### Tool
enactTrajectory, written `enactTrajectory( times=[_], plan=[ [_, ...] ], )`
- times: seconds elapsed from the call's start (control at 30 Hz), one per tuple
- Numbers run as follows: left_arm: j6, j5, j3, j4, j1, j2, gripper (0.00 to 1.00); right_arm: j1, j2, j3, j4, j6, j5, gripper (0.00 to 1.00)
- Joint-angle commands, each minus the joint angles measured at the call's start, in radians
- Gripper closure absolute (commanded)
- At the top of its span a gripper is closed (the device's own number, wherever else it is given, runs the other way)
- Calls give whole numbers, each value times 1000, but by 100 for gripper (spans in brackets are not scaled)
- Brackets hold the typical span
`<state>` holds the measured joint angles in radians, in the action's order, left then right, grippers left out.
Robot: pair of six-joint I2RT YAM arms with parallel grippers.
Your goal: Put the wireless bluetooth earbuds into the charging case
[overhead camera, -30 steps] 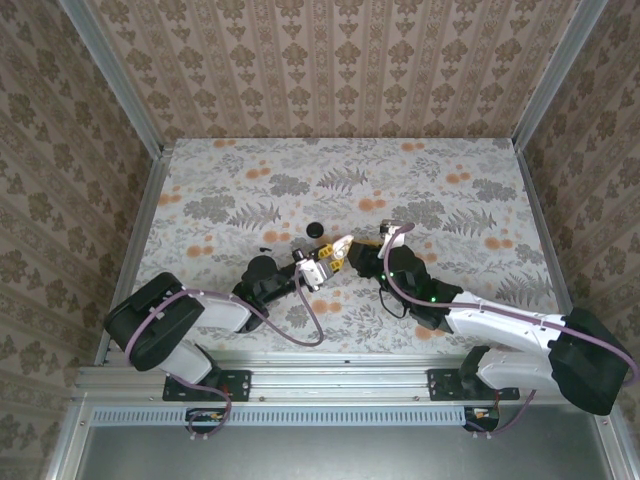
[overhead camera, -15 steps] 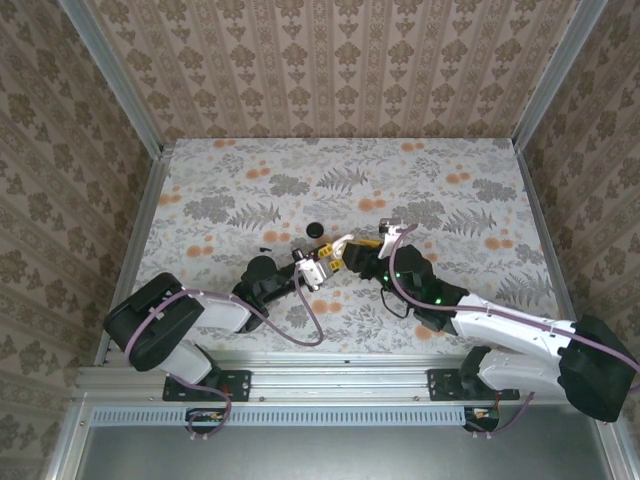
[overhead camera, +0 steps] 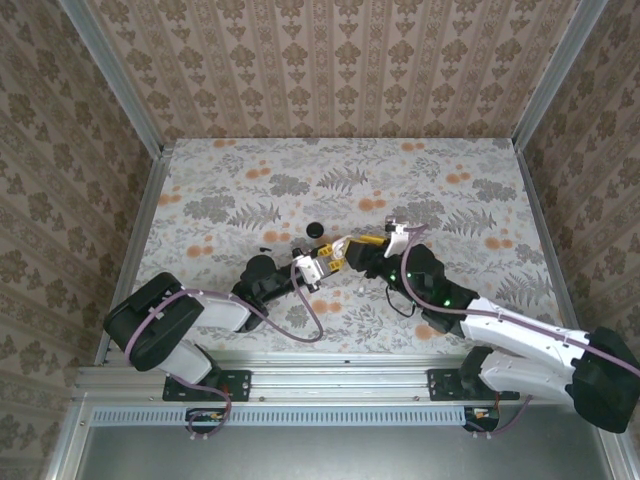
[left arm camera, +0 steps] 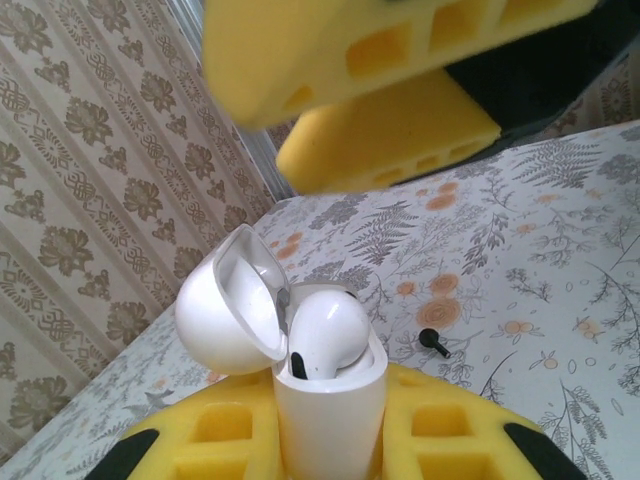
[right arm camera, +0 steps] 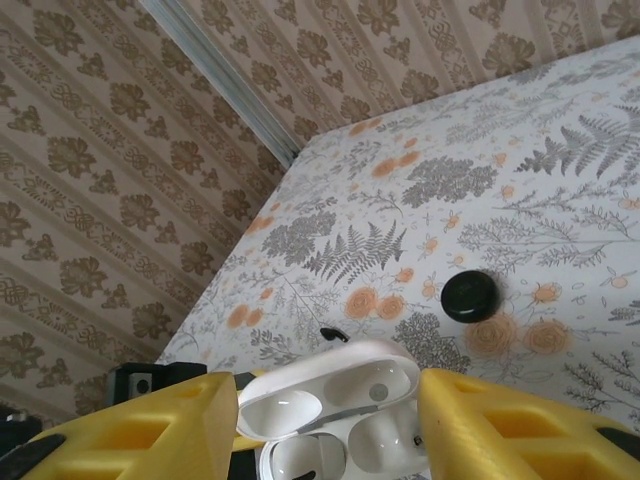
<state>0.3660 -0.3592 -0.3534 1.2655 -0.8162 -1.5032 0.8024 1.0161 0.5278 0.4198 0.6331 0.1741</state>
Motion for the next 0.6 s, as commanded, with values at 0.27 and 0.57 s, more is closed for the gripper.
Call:
enactTrajectory(
  times=[0.27,0.57],
  plan=[
    [-122,39,-5,36,66,3,100,-119,-137,22,-420,11,-84,50],
    [-153,57,49,33,101,27,100,-269,-128,179,-927,-279,-219,51]
  ],
)
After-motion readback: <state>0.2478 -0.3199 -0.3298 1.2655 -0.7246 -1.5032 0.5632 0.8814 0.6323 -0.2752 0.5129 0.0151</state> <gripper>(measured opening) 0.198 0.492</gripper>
